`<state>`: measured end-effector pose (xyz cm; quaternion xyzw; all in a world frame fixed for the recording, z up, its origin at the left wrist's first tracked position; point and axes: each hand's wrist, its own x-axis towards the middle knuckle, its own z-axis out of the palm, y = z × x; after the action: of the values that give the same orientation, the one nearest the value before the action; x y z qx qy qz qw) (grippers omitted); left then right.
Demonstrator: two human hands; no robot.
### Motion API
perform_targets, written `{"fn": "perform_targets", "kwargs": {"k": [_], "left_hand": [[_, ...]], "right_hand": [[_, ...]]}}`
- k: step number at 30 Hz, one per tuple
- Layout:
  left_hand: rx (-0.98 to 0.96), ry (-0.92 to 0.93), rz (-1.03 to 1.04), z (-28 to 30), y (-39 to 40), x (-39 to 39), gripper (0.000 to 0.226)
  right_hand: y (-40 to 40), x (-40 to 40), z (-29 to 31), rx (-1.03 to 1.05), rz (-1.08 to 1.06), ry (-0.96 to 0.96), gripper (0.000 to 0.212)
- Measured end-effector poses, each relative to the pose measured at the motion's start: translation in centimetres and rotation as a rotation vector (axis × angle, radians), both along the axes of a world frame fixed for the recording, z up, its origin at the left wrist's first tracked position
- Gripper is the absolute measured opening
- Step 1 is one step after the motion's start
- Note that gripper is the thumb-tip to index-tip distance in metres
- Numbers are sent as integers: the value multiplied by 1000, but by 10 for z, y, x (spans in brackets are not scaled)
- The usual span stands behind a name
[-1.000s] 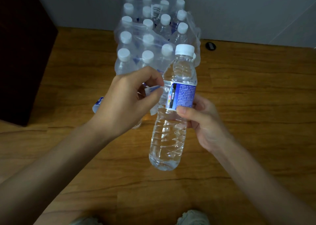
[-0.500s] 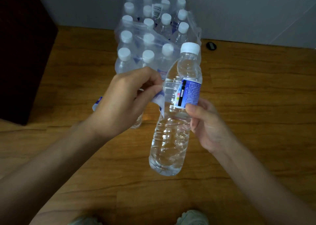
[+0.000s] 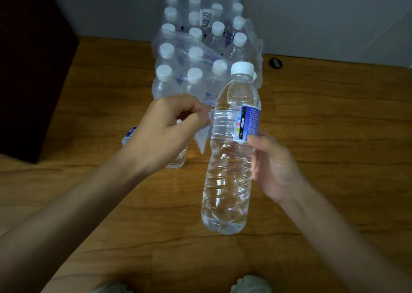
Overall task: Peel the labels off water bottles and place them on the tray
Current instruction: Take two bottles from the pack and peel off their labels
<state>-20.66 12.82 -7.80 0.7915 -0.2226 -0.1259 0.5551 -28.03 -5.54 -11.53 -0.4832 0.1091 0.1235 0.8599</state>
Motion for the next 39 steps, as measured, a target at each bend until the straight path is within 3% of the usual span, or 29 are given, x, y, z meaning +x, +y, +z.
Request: {"fn": "perform_targets", "kwargs": {"k": [3, 9, 11, 16, 19, 26, 29, 33, 39], "left_hand": [[-15, 117, 10, -2, -4, -4, 29], [-67, 376, -51, -9, -5, -7, 54], [-56, 322, -74, -10, -5, -8, 47], [58, 82, -75, -16, -5, -14, 27], [227, -82, 4, -18, -3, -18, 33], [61, 229, -124, -23, -11, -18, 45], [-45, 307, -91, -25, -12, -19, 40], [-148, 478, 8, -29, -10, -23, 34], [-128, 478, 79, -38, -5, -22, 33]], "right_hand": [[1, 1, 3, 29, -12, 14, 64], [1, 1, 10, 41, -25, -58, 51], [-1, 2, 8, 31, -26, -55, 51], [1, 5, -3, -61, -125, 19, 76], [4, 5, 0, -80, -112, 4, 82], [23, 6, 14, -399, -249, 31, 44], [34, 4, 16, -427, -333, 12, 48], [42, 3, 16, -384, -485, -33, 27], [43, 10, 16, -679, -603, -183, 14]]}}
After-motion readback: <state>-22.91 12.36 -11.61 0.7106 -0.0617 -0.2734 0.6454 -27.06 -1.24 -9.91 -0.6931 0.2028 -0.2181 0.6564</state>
